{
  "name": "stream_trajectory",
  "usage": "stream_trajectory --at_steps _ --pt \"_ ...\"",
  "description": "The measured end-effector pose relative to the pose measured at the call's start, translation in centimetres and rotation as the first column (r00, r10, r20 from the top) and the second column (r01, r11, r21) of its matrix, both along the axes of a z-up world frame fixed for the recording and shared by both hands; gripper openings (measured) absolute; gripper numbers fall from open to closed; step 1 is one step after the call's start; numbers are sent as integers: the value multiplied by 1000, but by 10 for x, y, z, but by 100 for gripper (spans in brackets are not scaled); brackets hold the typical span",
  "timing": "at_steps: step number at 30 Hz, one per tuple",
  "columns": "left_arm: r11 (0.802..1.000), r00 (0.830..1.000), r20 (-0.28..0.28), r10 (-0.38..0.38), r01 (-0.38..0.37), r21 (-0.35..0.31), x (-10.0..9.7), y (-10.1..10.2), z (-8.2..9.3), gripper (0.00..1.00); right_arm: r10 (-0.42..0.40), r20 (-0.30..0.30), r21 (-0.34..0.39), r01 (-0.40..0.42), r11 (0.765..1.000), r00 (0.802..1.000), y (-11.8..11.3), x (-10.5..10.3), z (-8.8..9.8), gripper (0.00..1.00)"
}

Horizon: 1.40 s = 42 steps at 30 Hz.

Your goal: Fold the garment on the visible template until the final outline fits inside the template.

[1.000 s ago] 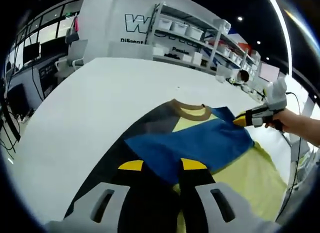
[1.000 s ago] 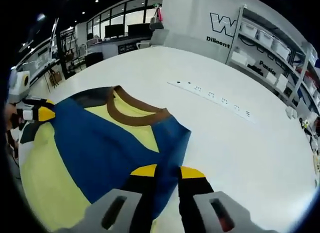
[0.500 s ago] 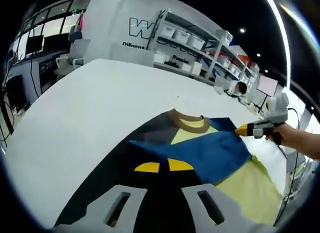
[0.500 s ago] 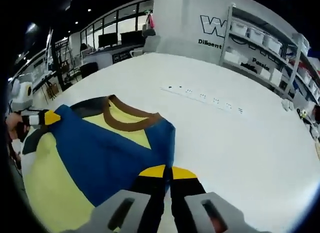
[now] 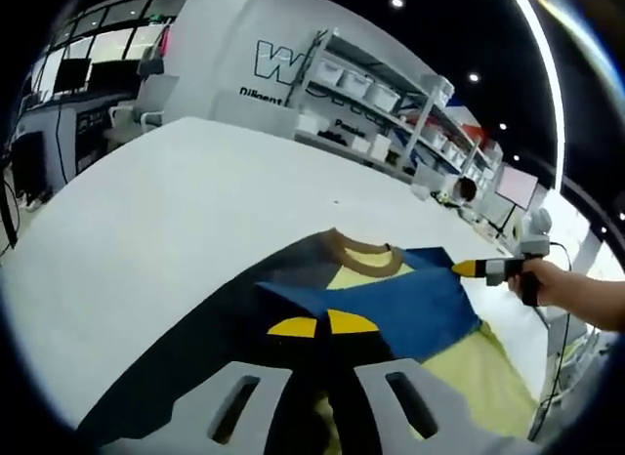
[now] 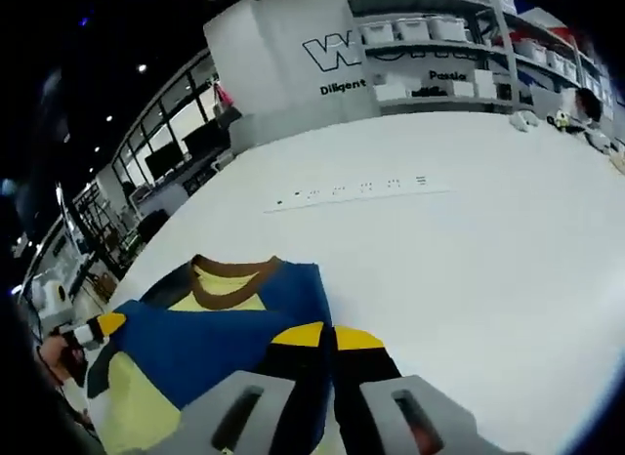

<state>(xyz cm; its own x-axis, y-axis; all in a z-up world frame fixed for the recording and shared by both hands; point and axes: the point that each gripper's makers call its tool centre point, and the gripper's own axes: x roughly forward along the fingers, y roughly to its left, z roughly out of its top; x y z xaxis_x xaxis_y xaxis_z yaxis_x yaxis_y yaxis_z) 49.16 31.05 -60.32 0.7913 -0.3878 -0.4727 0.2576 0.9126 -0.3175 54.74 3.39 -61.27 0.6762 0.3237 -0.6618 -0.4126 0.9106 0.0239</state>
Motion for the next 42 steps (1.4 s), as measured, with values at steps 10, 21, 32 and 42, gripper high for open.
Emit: stream_trajectory --at_steps 10,21,32,42 --pt "997 1000 4 10 -10 -76 1 -20 6 0 -228 -72 263 239 935 971 -34 5 1 0" --pt "1000 999 -34 -13 13 -21 6 -24 -15 0 -321 -150 312 353 882 935 -45 -3 -17 0" --pt "999 996 -75 -37 36 -18 3 -22 -27 0 -160 57 112 153 982 985 -45 26 2 1" --pt "999 996 -73 -47 47 -5 2 -21 -29 0 -35 6 -2 35 999 999 -36 26 -23 4"
